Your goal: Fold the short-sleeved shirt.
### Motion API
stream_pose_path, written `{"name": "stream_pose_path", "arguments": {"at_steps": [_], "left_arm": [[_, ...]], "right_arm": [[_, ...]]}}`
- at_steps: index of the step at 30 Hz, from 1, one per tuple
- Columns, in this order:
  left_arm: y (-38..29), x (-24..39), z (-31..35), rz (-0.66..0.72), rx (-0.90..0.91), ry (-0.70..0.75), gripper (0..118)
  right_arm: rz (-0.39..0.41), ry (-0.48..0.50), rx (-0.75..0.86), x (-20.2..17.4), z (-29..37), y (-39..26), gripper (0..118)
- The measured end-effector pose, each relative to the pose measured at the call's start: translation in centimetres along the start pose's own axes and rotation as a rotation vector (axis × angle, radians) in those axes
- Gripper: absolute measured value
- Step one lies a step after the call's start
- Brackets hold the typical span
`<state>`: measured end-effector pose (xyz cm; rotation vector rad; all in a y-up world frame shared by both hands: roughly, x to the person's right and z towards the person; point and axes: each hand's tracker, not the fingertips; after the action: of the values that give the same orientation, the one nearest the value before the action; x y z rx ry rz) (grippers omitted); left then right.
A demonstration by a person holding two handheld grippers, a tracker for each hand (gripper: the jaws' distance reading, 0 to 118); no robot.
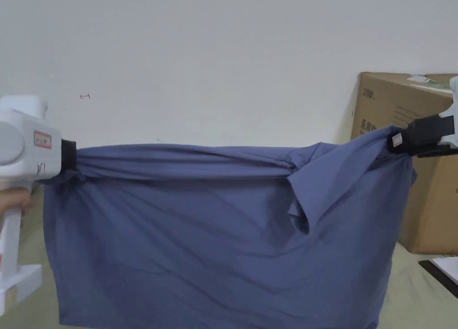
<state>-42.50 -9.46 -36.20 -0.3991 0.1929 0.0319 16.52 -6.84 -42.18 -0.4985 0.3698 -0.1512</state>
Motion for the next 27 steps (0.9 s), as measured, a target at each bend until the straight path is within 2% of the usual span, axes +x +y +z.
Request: {"name": "stream_pose_path", "arguments": {"at_steps": [7,12,14,18,24,27], "left_arm": [[5.6,-0.7,-1.5,-0.041,0.063,0.053,7],[9.8,-1.3,-3.8,-0.004,0.066,0.041,7],[11.7,-1.0,-4.7,-0.018,0.087,0.061,7],[15.4,0.0,-6.7,-0.042,0.121,0.065,7],[18.9,1.7,-10.7,-0.069,0.15,0.071,7],[20.0,1.4,-13.0,-0.075,0.165,0.084,7]], "right_arm": [[0.025,-0.001,0.031,-2.1,-1.7,6.3,5],[0.006,-0.016,0.059,-2.0,-0.4,9.2,5],[-0.007,-0.003,0.094,-2.1,0.6,10.8,5],[0.0,-0.041,0.121,-2.1,2.3,13.5,5],[-0.037,-0.081,0.157,-1.1,4.0,13.4,5],[-0.004,-0.096,0.155,-0.7,4.3,11.9,5]]}}
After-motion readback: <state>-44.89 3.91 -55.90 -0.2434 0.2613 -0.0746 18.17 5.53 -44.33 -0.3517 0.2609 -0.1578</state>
